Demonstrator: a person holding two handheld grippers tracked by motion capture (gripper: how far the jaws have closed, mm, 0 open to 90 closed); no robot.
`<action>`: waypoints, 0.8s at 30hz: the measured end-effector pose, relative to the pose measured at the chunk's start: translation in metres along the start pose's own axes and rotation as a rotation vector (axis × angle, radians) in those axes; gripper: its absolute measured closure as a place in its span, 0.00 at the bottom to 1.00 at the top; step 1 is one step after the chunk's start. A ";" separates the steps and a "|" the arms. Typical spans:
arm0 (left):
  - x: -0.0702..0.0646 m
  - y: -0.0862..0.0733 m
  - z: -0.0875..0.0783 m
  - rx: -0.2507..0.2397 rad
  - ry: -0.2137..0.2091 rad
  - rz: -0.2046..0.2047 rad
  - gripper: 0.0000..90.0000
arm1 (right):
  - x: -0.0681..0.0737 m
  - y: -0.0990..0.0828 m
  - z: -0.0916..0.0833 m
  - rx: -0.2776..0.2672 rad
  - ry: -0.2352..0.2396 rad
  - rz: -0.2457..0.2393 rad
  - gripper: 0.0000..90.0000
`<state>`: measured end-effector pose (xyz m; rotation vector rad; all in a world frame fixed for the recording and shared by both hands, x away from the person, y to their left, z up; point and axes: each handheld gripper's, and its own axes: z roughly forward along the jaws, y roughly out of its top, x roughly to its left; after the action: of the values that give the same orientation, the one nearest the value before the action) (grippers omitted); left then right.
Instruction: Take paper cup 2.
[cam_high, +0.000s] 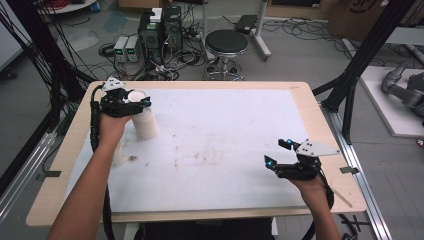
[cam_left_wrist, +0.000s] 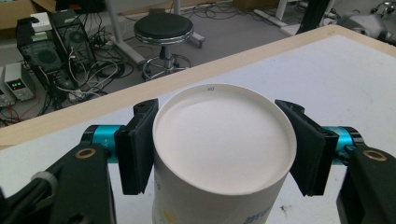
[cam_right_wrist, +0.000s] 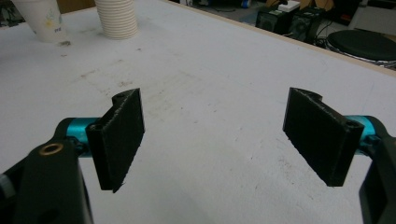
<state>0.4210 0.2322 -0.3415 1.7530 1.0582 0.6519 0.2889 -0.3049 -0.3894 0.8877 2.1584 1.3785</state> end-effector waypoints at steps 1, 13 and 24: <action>0.000 0.000 0.000 -0.002 -0.002 -0.002 0.38 | 0.000 0.000 0.000 0.000 -0.001 0.001 0.24; 0.001 0.000 -0.001 -0.019 -0.002 -0.002 0.38 | 0.000 0.000 0.001 -0.001 0.001 -0.003 0.24; -0.001 0.010 -0.014 -0.071 0.004 0.002 0.39 | 0.000 0.001 0.001 0.004 0.003 -0.001 0.24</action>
<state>0.4134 0.2361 -0.3267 1.6922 1.0237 0.6869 0.2895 -0.3037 -0.3894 0.8865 2.1642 1.3770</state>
